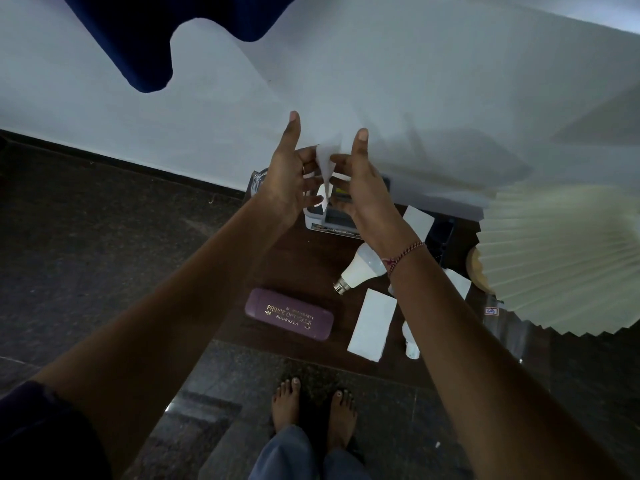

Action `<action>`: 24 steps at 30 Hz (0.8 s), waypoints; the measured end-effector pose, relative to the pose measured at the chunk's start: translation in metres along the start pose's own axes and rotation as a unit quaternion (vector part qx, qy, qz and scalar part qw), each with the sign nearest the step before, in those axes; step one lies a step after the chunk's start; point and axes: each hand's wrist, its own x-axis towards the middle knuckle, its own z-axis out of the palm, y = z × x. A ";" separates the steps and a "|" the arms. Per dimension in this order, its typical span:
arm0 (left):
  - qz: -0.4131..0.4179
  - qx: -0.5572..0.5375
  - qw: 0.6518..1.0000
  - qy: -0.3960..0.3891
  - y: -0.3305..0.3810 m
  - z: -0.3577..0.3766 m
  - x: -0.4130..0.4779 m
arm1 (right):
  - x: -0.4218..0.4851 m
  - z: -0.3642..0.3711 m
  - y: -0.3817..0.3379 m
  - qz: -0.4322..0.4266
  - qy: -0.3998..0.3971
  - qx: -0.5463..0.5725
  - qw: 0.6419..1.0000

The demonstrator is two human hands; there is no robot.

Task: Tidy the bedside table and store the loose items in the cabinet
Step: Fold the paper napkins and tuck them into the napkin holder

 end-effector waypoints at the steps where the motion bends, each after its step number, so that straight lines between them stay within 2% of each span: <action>1: 0.001 0.006 1.000 0.003 0.001 -0.001 0.002 | 0.002 0.000 -0.002 -0.003 0.002 0.001 1.000; 4: 0.013 0.053 0.998 0.036 0.005 -0.002 0.005 | 0.006 -0.002 -0.007 -0.011 0.005 0.007 1.000; 8: 0.073 0.145 0.985 0.067 0.007 -0.002 0.004 | 0.009 -0.005 -0.007 -0.032 0.005 -0.038 0.999; 15: 0.124 0.232 0.962 0.073 0.006 -0.007 0.010 | 0.020 -0.010 0.000 -0.093 0.083 -0.097 0.987; 18: 0.182 0.294 0.931 0.119 0.005 -0.013 0.011 | 0.024 -0.017 0.002 -0.126 0.128 -0.151 0.972; 21: 0.236 0.369 0.889 0.133 0.005 -0.018 0.010 | 0.025 -0.023 0.002 -0.132 0.116 -0.150 0.973; 24: 0.226 0.375 0.893 0.105 0.003 -0.021 0.009 | 0.024 -0.027 0.001 -0.138 0.089 -0.162 0.973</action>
